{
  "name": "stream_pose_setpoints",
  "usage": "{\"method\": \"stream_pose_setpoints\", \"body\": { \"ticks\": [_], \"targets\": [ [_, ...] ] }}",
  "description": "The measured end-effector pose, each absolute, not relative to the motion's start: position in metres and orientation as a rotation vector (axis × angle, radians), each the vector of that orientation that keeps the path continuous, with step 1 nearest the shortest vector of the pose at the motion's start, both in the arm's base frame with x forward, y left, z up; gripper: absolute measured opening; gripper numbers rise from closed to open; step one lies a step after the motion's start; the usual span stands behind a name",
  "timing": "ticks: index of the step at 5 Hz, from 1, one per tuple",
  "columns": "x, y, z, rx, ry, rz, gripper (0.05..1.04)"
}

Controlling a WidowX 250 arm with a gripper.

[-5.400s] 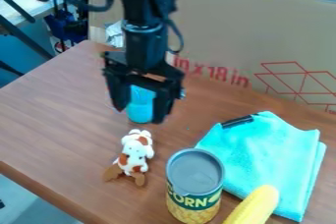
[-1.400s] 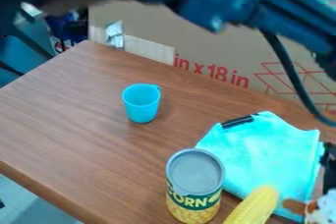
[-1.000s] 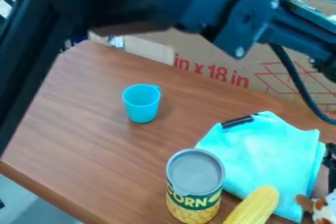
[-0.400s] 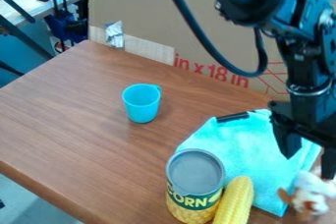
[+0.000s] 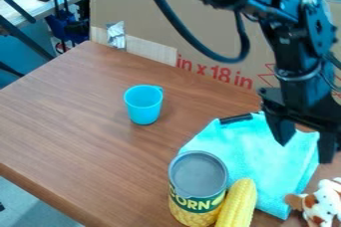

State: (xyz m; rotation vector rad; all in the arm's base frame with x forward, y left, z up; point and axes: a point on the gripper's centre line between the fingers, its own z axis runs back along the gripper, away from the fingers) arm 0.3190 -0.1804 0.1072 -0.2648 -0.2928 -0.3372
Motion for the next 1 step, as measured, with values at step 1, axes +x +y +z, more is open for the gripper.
{"method": "stream_pose_setpoints", "body": {
  "ticks": [1],
  "targets": [
    [0.3098,-0.1547,0.1051,-0.114,-0.185,-0.244,1.001]
  ]
}}
